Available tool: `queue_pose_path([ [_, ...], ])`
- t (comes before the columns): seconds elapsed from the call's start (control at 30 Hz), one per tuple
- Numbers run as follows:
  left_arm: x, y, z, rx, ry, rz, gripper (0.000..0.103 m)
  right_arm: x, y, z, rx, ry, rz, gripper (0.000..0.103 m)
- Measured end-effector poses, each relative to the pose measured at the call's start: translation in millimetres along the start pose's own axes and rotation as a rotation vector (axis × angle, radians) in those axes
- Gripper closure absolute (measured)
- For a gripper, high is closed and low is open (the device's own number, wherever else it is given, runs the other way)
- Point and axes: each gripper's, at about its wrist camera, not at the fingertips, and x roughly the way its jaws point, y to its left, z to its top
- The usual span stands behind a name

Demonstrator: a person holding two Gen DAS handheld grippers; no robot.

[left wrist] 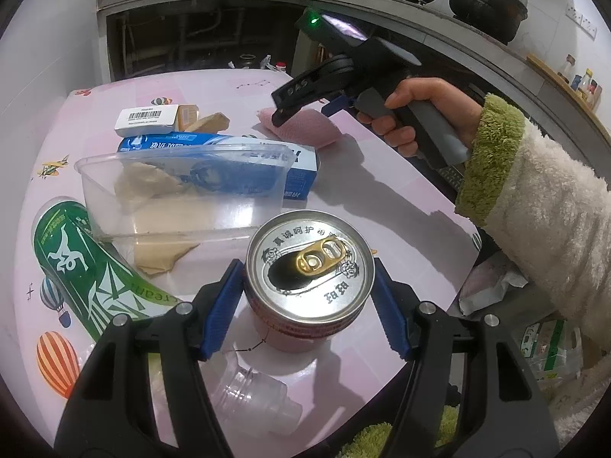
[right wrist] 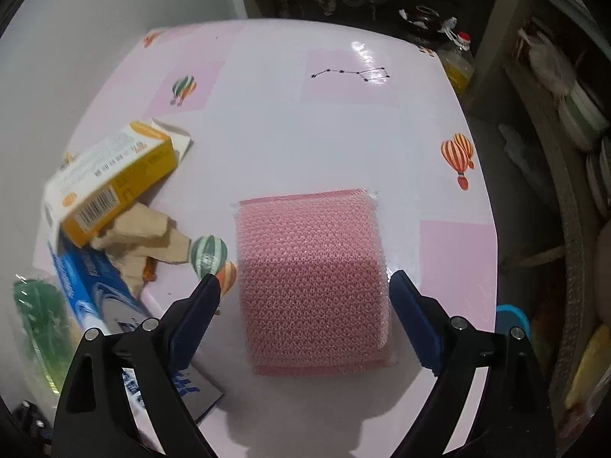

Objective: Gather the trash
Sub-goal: 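Grasp the pink mesh sponge with the right gripper while the left gripper holds the can, then carry the red can and pink sponge over the blue wastebasket with both tools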

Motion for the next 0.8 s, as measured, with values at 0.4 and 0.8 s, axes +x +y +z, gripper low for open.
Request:
queue_pose_path([
  [0.4, -1, 1, -1, -0.008, -0.005, 0.005, 0.041, 12, 11, -10, -0.058, 0.001, -0.067, 0.016],
  [0.8, -1, -4, -2, -0.004, -0.010, 0.023, 0.041, -12, 1, -39, -0.004, -0.053, -0.066, 0.024],
])
